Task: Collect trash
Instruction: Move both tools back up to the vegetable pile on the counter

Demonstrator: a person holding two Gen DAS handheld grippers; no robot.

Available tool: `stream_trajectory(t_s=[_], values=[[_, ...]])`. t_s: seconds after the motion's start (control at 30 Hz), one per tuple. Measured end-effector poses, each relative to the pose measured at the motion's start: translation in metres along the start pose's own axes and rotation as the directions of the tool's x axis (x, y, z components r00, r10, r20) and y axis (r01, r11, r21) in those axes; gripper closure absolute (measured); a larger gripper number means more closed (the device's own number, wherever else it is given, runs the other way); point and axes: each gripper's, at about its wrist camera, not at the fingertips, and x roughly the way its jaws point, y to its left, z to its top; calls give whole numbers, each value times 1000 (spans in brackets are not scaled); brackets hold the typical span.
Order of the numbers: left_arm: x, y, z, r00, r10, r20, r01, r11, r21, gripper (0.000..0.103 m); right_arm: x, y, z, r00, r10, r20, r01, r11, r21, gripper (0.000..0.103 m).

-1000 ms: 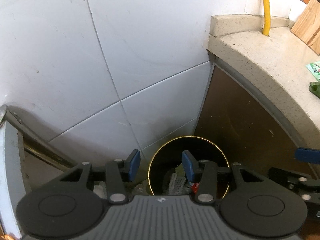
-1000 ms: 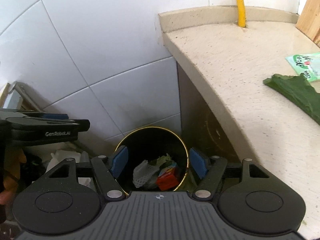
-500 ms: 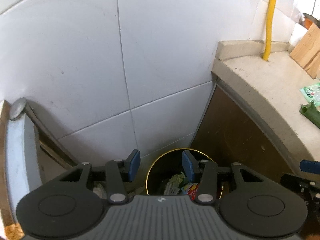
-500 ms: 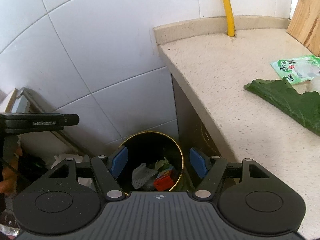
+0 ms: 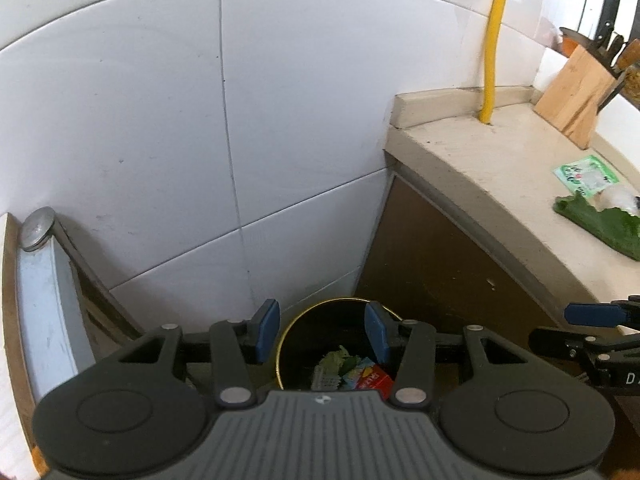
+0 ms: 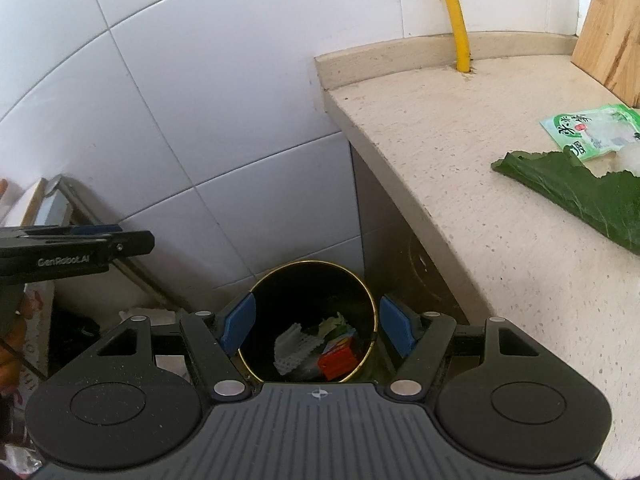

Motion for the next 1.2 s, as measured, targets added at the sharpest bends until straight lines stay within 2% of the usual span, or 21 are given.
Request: stream_trajectory(t_s=[0.13, 0.3, 0.37, 0.73, 0.97, 1.2], values=[[2, -11, 1, 1000, -4, -6, 4, 999, 47, 61, -11, -6, -4, 1000, -4, 15, 4, 1000, 13, 28], [3, -38, 2, 998, 61, 14, -62, 990, 127, 61, -23, -20, -2, 999, -4, 37, 3, 1000, 24, 28], [6, -50, 5, 998, 61, 5, -62, 990, 125, 55, -26, -27, 3, 999, -3, 55, 2, 1000, 20, 28], [21, -135, 34, 999, -35, 24, 30, 983, 183, 55, -59, -76, 17, 991, -27, 134, 21, 999, 48, 28], [33, -190, 52, 995, -95, 18, 87, 963, 254, 54, -84, -118, 17, 980, -92, 176, 75, 992, 100, 27], [40, -228, 61, 988, -152, 8, 142, 940, 309, 54, -101, -157, 13, 967, -164, 197, 136, 979, 149, 27]])
